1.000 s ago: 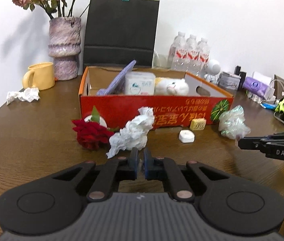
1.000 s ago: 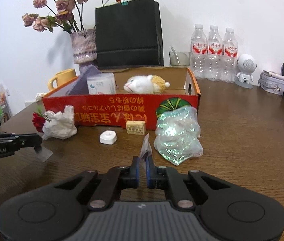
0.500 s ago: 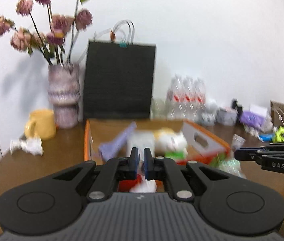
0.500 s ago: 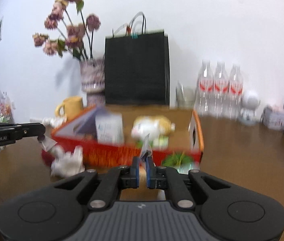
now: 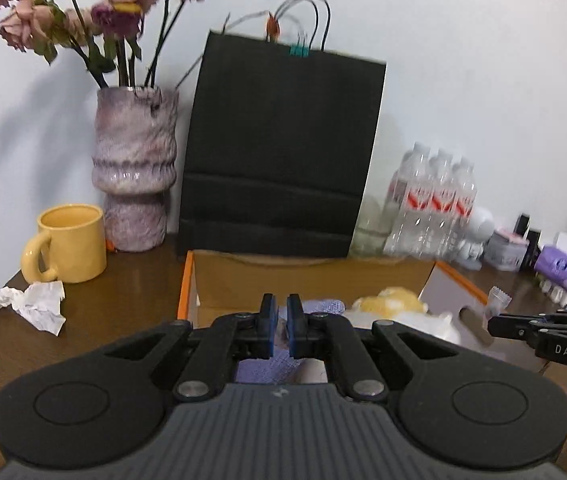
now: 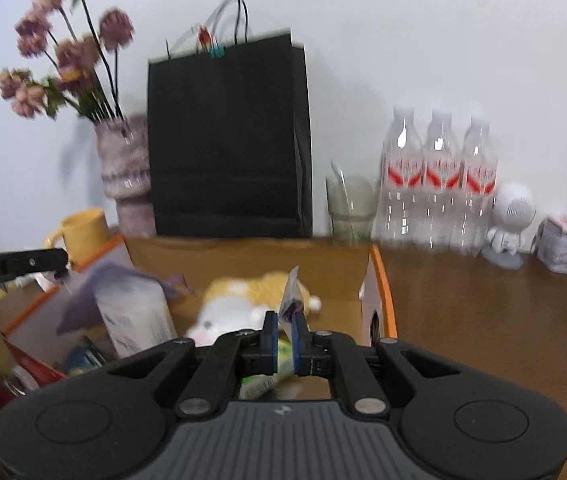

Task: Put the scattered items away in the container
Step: 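Carry the small clear packet into the box and open the right tool, then grasp the sparkly clear bag with the right tool while the left tool grasps crumpled tissue, then carry the sparkly bag and tissue into the box and open both tools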

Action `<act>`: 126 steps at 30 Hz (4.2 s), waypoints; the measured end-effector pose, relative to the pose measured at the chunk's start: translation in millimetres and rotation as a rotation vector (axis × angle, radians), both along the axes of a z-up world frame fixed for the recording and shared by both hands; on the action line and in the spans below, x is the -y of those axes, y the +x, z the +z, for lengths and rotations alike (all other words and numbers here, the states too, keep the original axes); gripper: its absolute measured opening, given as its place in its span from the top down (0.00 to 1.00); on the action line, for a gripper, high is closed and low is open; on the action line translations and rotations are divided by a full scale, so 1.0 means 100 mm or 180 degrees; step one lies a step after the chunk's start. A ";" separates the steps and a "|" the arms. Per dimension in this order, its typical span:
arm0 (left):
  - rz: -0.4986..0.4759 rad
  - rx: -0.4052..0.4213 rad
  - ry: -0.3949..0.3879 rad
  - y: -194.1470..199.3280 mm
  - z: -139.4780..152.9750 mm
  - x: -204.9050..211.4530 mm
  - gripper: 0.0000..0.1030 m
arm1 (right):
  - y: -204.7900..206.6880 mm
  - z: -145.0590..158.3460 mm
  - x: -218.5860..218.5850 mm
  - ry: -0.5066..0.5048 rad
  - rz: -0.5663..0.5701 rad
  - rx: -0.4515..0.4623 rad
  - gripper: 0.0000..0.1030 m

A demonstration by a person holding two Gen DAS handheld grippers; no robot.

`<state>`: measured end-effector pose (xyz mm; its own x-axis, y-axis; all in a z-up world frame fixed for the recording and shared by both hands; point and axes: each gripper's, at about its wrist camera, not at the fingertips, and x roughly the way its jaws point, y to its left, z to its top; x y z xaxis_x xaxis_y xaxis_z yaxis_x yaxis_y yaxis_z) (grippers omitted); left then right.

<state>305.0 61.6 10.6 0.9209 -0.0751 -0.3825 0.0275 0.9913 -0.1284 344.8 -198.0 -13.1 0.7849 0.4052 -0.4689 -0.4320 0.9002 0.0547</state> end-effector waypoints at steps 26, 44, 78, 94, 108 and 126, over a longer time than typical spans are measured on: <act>-0.0070 0.0008 0.0202 -0.11 -0.02 0.23 0.00 | -0.12 0.02 -0.05 -0.0114 0.0096 -0.0163 0.00; -0.0031 0.0478 0.0060 -0.91 0.05 0.09 0.00 | -0.61 0.02 0.39 -0.0120 -0.0126 -0.0071 0.00; -0.0689 -0.0328 0.0297 -1.11 -0.44 0.50 0.79 | -1.11 -0.41 0.36 -0.0100 0.0102 -0.0337 0.66; -0.0437 0.0046 0.0032 -0.90 0.10 0.27 0.78 | -0.99 0.10 0.26 0.0114 0.0249 -0.0039 0.65; 0.0004 -0.0215 -0.0277 0.26 0.05 -0.03 0.77 | 0.22 0.20 -0.05 0.0097 -0.0098 -0.0125 0.62; -0.0015 -0.0196 0.0065 0.25 0.03 0.18 0.00 | 0.39 0.07 -0.22 -0.0122 0.0067 -0.0270 0.00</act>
